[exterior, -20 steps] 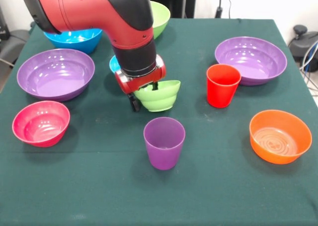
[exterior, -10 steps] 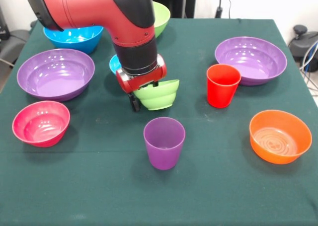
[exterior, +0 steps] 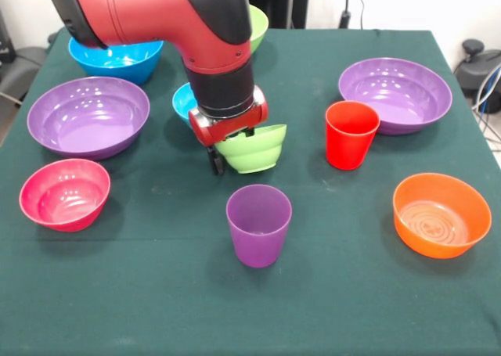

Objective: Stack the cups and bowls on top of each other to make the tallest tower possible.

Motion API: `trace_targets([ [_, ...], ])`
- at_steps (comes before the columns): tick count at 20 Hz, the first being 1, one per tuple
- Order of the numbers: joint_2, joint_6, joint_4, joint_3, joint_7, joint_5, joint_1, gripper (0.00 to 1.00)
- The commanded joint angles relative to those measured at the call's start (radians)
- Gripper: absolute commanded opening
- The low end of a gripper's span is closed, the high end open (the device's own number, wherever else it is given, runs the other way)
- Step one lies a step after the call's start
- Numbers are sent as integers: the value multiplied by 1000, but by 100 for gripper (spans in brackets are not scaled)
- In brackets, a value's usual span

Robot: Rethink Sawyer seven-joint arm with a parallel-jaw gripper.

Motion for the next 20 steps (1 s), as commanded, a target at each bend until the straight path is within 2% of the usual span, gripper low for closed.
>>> trace_targets([
  [1,44,17,-4,-15,59,10,47,100],
  [8,56,-33,16,-1,59,11,22,100],
  [20,32,-15,-3,-12,71,8,52,100],
])
